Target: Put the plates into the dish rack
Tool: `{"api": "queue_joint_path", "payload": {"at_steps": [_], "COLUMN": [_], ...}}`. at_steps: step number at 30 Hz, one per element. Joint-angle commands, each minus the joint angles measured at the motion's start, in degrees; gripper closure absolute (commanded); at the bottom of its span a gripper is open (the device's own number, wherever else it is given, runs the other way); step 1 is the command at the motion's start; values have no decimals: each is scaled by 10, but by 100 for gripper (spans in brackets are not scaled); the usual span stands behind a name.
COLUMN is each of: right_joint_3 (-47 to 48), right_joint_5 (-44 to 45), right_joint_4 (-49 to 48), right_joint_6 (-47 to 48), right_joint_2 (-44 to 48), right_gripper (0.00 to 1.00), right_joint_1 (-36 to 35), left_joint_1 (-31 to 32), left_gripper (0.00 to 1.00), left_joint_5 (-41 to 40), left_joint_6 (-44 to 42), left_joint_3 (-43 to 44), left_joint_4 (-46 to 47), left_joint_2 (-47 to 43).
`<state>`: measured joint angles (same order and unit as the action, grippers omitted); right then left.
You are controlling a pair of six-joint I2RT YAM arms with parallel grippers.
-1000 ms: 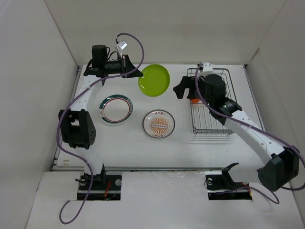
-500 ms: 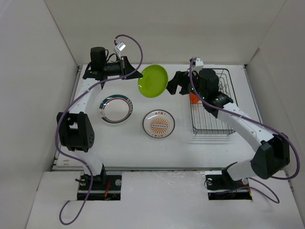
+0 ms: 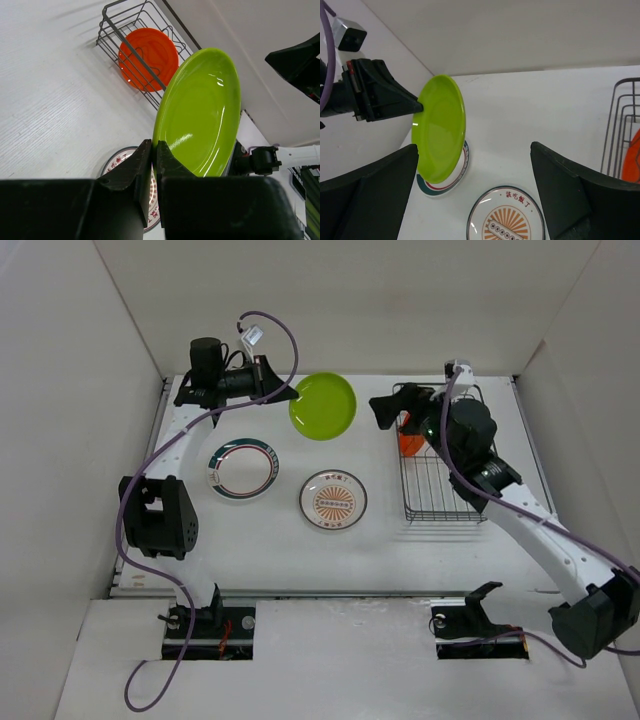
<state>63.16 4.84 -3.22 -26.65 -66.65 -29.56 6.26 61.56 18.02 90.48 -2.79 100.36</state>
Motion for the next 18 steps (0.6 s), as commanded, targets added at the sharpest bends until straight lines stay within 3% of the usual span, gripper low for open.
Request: {"api": "queue_joint_path", "payload": {"at_steps": [1,7,10,11,14,15,18], "right_joint_3": [22,66,98,104,117,117,110], "right_joint_5": [-57,-148,-158,-158,-140,-135,-115], "right_joint_4": [-30,-30,-30,-30,-42,-48,-53], "right_joint_6": [4,10,10,10,-4,-4,-16], "right_joint_2": [-38,-148,-196,-204,-223,-223,-215], "right_gripper": [3,3,9,19,91,100,100], "right_joint_1": [-1,-7,-14,-22,-27,-27,-32], "left_joint_1": [2,2,2,2,2,2,2], "left_gripper": [100,100,100,100,100,100,100], "left_joint_5": [22,45,45,45,51,51,51], "left_joint_6": [14,26,32,32,32,32,32], "left_joint_3": [1,-5,-16,-16,-28,-33,-39], "left_joint_4": [37,57,63,63,68,68,68], "left_joint_2": [-25,-32,-38,-38,-43,-43,-43]}}
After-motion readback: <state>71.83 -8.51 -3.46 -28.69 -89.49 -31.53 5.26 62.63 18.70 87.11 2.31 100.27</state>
